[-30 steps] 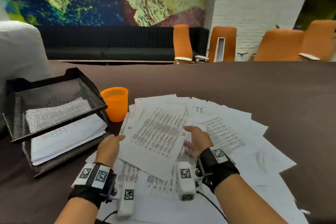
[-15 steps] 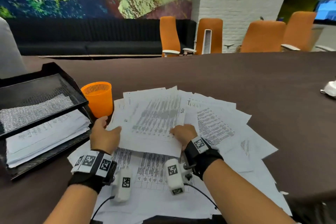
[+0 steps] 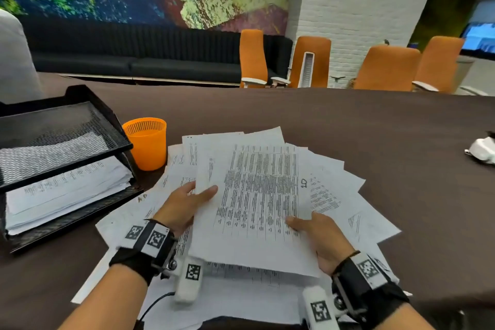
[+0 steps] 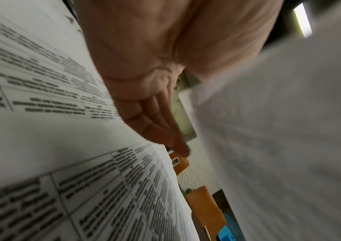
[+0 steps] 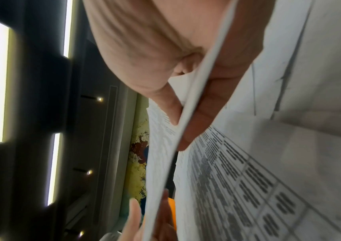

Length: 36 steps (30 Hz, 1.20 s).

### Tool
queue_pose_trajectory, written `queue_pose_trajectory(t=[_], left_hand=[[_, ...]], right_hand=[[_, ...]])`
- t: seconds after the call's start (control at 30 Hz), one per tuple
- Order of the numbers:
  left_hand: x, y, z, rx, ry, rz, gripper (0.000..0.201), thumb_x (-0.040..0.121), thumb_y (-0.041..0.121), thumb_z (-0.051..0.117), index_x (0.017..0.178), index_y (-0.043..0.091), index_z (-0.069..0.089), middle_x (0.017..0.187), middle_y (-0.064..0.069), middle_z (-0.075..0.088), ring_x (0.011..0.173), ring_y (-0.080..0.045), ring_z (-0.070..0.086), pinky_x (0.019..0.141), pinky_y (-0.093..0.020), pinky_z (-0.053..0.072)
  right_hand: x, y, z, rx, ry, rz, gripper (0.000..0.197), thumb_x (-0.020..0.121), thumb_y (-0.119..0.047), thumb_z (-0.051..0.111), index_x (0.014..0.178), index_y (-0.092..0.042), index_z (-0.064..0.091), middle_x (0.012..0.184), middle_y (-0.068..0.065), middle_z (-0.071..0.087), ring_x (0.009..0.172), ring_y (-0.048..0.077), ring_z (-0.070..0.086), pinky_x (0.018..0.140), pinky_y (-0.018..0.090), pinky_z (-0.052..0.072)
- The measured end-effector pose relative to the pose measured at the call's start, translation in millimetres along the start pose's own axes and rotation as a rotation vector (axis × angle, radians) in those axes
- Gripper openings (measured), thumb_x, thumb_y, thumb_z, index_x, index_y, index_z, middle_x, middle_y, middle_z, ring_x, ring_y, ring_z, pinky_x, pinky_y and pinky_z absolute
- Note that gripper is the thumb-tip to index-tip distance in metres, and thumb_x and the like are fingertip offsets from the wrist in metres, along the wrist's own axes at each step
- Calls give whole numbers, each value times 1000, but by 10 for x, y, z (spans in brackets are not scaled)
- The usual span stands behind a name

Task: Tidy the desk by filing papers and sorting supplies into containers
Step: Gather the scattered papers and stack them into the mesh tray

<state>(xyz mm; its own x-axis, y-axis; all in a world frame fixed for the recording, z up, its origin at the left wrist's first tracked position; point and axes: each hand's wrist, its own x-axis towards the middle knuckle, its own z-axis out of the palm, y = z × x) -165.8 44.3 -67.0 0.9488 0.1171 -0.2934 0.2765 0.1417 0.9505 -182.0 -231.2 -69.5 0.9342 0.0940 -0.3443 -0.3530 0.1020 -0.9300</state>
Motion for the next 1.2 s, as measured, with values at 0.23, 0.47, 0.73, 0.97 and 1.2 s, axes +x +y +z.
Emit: queue_pose_trajectory(t=[0.23, 0.47, 0.73, 0.97, 1.2], left_hand=[[-83, 5, 91, 418, 277, 137, 23, 96, 24, 59, 112, 9, 67, 105, -8, 69, 100, -28, 64, 89, -35, 49], [-55, -76, 101, 495, 47, -35, 23, 90, 20, 69, 109, 9, 64, 101, -10, 72, 92, -28, 70, 87, -46, 56], [-20, -79, 63, 395, -1, -152, 28, 88, 16, 71, 109, 0, 63, 78, -5, 76, 66, -19, 74, 58, -28, 58], [-9, 73, -168, 408, 196, -24, 17, 88, 25, 72, 98, 11, 69, 94, -6, 73, 86, -24, 68, 82, -36, 54], [105, -125, -430, 534, 344, -86, 32, 76, 38, 71, 99, 16, 71, 107, -13, 71, 102, -35, 64, 99, -46, 47]], right_hand=[[156, 5, 11, -112, 375, -166, 18, 87, -23, 73, 92, -7, 67, 93, 9, 71, 83, 21, 63, 75, 35, 53], [322, -46, -22, 64, 277, 69, 43, 92, -11, 65, 124, -17, 37, 94, 9, 60, 79, 22, 63, 66, 35, 52], [325, -27, 229, -185, 95, 62, 22, 88, -1, 66, 109, 1, 68, 98, 19, 74, 88, 37, 71, 80, 51, 59], [387, -174, 576, -287, 145, -92, 7, 86, -7, 66, 80, -5, 70, 84, 11, 72, 70, 22, 65, 69, 33, 56], [565, -136, 1035, -270, 121, -23, 29, 86, -13, 67, 108, -15, 47, 89, 5, 52, 73, 15, 52, 65, 24, 41]])
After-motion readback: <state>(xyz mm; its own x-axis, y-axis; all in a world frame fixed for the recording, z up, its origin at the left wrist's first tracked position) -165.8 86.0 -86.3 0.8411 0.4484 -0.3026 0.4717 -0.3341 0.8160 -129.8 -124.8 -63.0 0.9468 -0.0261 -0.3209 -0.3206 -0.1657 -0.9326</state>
